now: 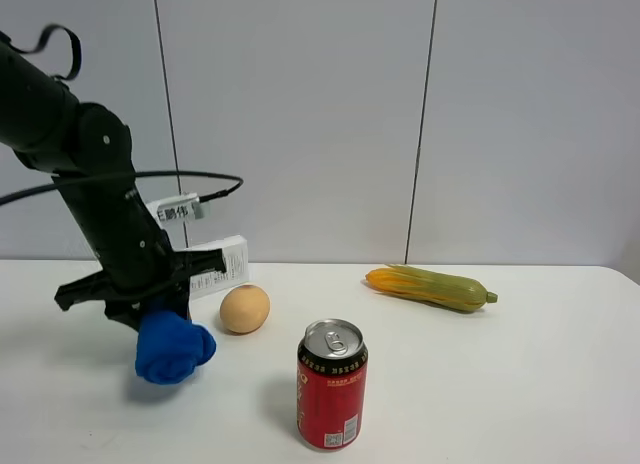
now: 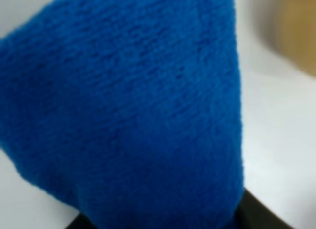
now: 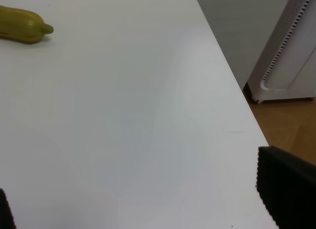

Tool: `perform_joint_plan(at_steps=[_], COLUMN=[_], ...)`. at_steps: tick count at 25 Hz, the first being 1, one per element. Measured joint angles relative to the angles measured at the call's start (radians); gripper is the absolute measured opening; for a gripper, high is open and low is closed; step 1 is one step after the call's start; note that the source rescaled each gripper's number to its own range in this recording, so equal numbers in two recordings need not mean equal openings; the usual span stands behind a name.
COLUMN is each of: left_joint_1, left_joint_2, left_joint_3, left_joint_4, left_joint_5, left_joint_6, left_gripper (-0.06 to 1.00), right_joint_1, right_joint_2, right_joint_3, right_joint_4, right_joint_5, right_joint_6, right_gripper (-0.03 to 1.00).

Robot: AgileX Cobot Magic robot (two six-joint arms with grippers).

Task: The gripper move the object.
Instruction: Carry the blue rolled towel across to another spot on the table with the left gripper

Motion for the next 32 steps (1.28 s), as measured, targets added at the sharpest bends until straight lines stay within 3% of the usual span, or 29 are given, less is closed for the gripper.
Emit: perform_joint_plan(at_steps=[4, 8, 12, 17, 24, 27, 32], left_joint_1=[-0.044, -0.109, -0.175, -0.232, -0.264, -0.266, -0.266], left_joint_2=[-0.138, -0.258, -0.307, -0.274, -0.150, -0.092, 0.000], left_joint_3=[0.000, -0.006, -0.091, -0.217, -0.296, -0.305, -0.305], left_joint_4=[-0.029, -0.128, -0.245, -0.354, -0.468, -0.532, -0.558], left_joint_5=[0.001, 0.002, 0.044, 0.049, -0.084, -0.176, -0.283], left_joint_6=[0.198, 0.406, 0.466, 0.365, 0.219, 0.075, -0.178], left_gripper=[0.01, 0.01, 0.01, 0.01, 0.01, 0.01, 0.01], right_joint_1=[0.000, 0.000, 0.000, 0.000, 0.000, 0.000, 0.000], right_joint_2=[0.000, 0.000, 0.000, 0.000, 0.000, 0.000, 0.000], right_joint_3=[0.000, 0.000, 0.000, 0.000, 0.000, 0.000, 0.000], right_joint_4=[0.000, 0.000, 0.000, 0.000, 0.000, 0.000, 0.000], right_joint_5=[0.000, 0.000, 0.000, 0.000, 0.000, 0.000, 0.000], right_joint_6=[0.000, 0.000, 0.000, 0.000, 0.000, 0.000, 0.000], right_gripper=[1.00, 1.00, 1.00, 1.00, 1.00, 1.00, 1.00])
